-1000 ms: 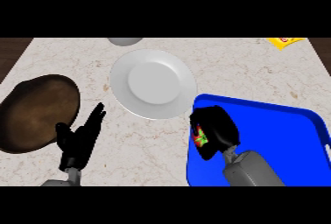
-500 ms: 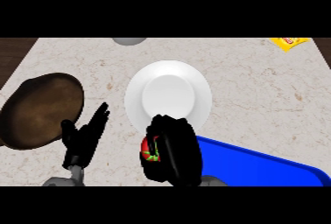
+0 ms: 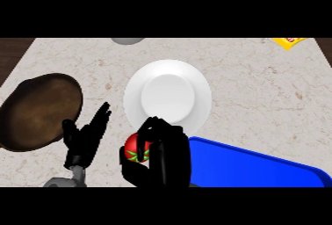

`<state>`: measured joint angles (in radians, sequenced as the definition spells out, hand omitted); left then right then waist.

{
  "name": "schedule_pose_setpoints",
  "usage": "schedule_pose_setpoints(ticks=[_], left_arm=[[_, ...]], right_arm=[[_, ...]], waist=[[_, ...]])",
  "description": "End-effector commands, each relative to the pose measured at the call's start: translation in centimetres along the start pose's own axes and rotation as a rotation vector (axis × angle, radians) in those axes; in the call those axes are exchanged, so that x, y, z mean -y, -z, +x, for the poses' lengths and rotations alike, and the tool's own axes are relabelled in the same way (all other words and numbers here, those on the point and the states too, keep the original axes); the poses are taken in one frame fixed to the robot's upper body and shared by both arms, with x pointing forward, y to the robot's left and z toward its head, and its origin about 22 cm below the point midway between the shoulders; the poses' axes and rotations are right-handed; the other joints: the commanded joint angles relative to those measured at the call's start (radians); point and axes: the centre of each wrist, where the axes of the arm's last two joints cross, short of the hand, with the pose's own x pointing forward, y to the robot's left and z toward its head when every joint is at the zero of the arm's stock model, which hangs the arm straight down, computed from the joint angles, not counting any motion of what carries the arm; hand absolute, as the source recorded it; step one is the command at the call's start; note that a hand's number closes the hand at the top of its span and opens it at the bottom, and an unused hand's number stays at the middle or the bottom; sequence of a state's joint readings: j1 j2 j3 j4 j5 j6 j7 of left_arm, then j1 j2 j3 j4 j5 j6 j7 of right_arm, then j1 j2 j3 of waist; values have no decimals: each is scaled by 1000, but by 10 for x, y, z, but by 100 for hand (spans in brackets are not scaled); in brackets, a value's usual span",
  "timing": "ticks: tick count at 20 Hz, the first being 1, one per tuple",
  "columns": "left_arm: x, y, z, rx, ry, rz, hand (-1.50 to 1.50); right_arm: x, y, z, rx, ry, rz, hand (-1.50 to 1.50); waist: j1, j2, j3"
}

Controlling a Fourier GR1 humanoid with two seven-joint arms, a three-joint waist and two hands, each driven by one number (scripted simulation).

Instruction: Pick the tomato from the tray and place it in the plate

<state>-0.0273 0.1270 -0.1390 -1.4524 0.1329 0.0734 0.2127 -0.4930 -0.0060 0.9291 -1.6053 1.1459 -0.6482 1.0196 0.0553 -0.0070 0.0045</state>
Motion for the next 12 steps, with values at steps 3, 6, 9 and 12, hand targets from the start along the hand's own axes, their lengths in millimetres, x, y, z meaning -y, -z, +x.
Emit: schedule_pose_setpoints(ticks=[3,6,9,12], left_arm=[[-7,-2,-17,-61,-13,22,0],[7,-9,-21,-54,-17,14,0],[1,-7,-20,-77,-2,8,0],[-5,-1,-15,-52,-7,25,0]], right_arm=[[-16,22,1,-102,60,-153,150],[-30,43,-22,-101,-13,-231,150],[-27,74,-26,-140,-34,-292,150],[-30,102,-41,-124,-25,-345,150]], waist=[[-6,9,-6],[-7,12,-5],[-3,15,-5],[-9,21,-4]])
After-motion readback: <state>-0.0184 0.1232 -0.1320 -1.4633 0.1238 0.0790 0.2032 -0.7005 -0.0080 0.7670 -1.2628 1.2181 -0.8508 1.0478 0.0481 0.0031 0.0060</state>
